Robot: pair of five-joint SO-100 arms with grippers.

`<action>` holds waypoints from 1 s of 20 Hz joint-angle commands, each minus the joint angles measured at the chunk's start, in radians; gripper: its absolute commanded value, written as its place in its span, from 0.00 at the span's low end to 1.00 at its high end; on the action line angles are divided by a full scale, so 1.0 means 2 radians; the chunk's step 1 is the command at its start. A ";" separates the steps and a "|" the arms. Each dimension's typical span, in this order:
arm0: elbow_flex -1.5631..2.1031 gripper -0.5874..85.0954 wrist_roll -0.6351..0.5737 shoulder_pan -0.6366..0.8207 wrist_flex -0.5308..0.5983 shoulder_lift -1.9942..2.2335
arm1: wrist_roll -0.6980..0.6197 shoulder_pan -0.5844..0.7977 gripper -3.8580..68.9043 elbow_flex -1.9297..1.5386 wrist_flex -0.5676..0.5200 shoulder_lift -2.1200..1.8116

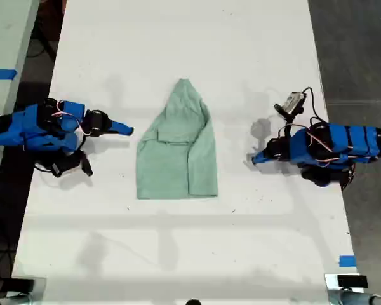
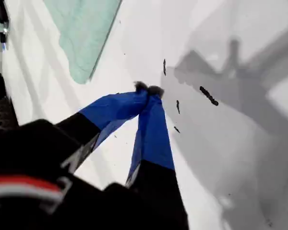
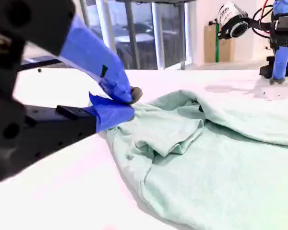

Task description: Fold t shirt

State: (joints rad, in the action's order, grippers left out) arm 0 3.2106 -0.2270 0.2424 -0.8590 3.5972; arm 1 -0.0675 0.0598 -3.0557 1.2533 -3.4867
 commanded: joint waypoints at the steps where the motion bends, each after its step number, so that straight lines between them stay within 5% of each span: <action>1: 0.003 0.00 0.012 -0.026 0.009 0.004 | 0.008 0.015 0.04 -0.022 0.011 -0.008; 10: -0.044 0.00 0.044 -0.037 0.018 -0.030 | 0.025 0.014 0.04 -0.025 0.008 -0.008; 13: -0.283 0.00 0.104 -0.064 -0.064 -0.338 | 0.026 0.015 0.04 -0.025 0.008 -0.008; 14: -0.347 0.02 0.130 -0.088 -0.085 -0.436 | 0.027 0.015 0.04 -0.025 0.008 -0.008; 17: -0.490 0.32 0.200 -0.146 -0.133 -0.670 | 0.028 0.015 0.04 -0.025 0.008 -0.008; 20: -0.543 0.30 0.212 -0.168 -0.127 -0.816 | 0.027 0.013 0.04 -0.025 0.008 -0.008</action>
State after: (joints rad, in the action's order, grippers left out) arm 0 2.2212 0.1595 -0.0598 -1.1121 2.1246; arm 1 -0.0230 0.0859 -3.0557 1.2717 -3.4867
